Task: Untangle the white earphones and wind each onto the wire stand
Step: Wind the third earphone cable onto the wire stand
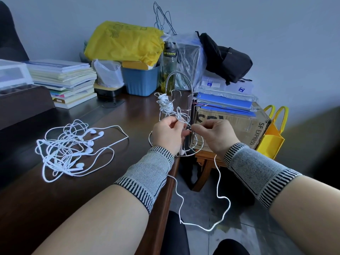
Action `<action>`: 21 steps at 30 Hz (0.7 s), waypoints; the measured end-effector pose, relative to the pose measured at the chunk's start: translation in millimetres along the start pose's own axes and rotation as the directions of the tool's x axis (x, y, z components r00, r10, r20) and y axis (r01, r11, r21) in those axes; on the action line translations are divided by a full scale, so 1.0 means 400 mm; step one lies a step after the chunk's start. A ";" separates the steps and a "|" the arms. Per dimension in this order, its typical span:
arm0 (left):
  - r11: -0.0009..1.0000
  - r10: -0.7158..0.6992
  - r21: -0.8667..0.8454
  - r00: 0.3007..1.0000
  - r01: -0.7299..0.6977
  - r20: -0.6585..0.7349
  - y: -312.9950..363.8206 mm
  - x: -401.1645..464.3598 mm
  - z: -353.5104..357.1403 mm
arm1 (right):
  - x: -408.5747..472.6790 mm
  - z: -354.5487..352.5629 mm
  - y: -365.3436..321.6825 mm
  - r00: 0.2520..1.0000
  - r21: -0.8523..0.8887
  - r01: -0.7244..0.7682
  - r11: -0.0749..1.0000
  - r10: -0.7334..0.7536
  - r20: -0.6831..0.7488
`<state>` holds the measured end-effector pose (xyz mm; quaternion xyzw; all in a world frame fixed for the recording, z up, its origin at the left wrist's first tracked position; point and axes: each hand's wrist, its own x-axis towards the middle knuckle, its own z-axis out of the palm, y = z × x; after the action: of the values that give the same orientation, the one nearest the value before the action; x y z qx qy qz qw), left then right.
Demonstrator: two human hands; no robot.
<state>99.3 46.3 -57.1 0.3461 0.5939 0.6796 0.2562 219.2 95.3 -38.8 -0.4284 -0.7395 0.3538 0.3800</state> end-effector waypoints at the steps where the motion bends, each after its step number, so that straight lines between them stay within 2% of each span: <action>1: 1.000 0.001 0.000 1.000 -0.001 0.003 0.000 0.000 -0.001 | 0.003 0.005 -0.002 1.000 -0.059 0.020 0.998 -0.020 -0.003; 8: 1.000 0.007 0.010 1.000 -0.007 0.027 0.001 0.000 -0.002 | 0.011 0.008 0.006 0.991 -0.215 0.106 0.971 -0.122 -0.061; 16: 1.000 -0.010 0.027 1.000 0.010 0.009 -0.003 0.004 0.003 | -0.027 -0.016 0.027 0.963 -0.017 0.219 0.976 -0.219 -0.159; 21: 0.999 -0.010 0.047 1.000 0.010 -0.002 -0.010 0.009 0.003 | -0.052 -0.020 0.025 0.940 -0.004 0.285 0.959 -0.280 -0.195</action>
<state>97.9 50.3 -60.3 0.3486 0.6115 0.6646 0.2510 236.9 81.9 -49.1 -0.3456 -0.7484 0.2613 0.5021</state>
